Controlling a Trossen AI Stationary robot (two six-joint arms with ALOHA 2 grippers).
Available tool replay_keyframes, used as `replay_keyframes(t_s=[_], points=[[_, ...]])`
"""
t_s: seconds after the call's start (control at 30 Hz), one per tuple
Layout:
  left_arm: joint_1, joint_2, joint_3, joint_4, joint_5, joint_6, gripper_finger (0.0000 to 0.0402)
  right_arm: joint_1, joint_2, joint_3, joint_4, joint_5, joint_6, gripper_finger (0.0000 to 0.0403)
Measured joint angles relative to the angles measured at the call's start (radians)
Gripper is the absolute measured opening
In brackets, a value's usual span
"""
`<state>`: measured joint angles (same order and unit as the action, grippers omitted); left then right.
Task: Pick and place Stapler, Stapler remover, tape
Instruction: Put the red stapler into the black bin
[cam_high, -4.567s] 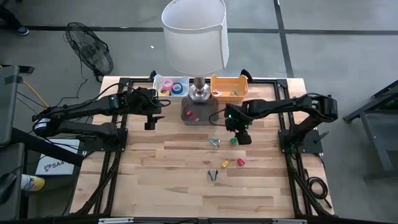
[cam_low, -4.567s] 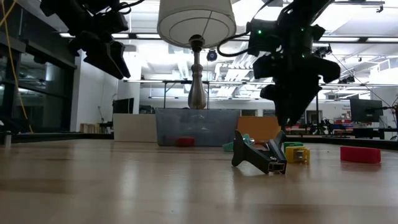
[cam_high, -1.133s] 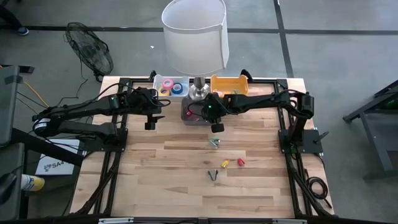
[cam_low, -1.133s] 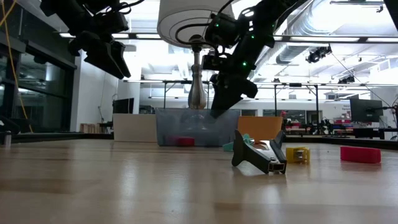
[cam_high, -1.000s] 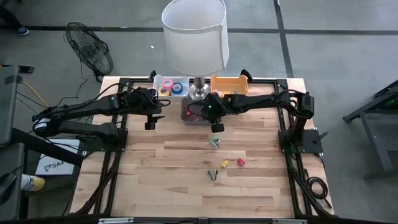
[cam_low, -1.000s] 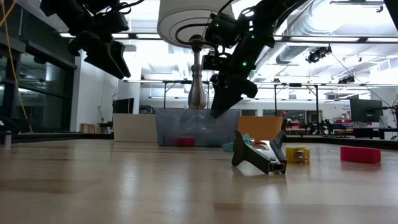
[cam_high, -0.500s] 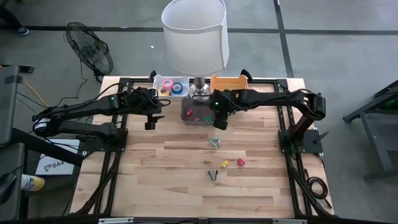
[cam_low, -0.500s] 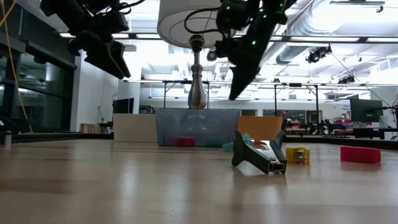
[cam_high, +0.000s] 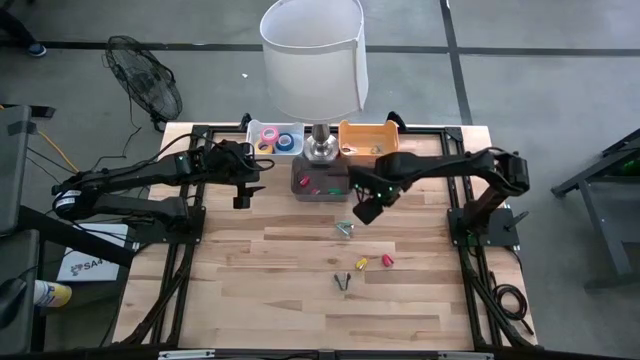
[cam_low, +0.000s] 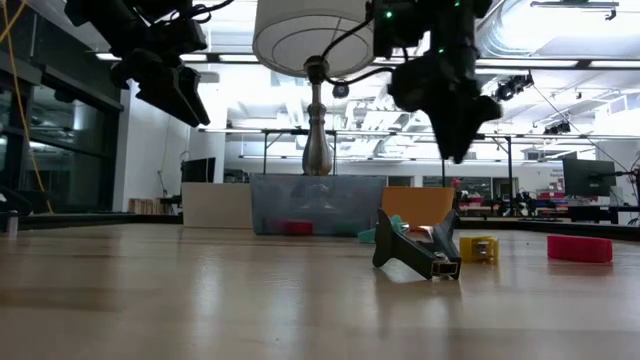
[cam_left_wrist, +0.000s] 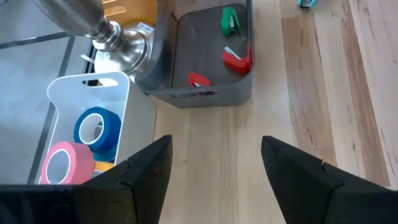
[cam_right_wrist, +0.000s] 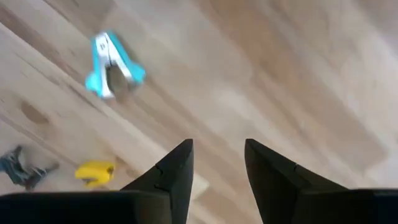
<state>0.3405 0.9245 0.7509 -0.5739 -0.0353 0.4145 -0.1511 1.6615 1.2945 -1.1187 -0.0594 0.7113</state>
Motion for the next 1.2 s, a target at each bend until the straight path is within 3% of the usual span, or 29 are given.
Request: replay_keyframes(t_s=[0.37,0.63,0.83,1.2], points=[[0.000,0.000,0.000,0.000,0.022,0.001,0.0241,0.169,0.001,-0.001,-0.064,-0.034,0.314,0.0137],[0.000,0.000,0.000,-0.005,0.029,0.007,0.0241,0.277,0.002,-0.068,-0.033,-0.071,0.486,0.0197],[0.000,0.000,0.000,-0.008,0.029,0.007,0.0241,0.353,0.002,-0.171,0.107,-0.117,0.559,0.0239],[0.000,0.000,0.000,-0.053,0.027,0.007,0.0241,0.441,0.002,-0.330,0.320,-0.090,0.678,0.0246]])
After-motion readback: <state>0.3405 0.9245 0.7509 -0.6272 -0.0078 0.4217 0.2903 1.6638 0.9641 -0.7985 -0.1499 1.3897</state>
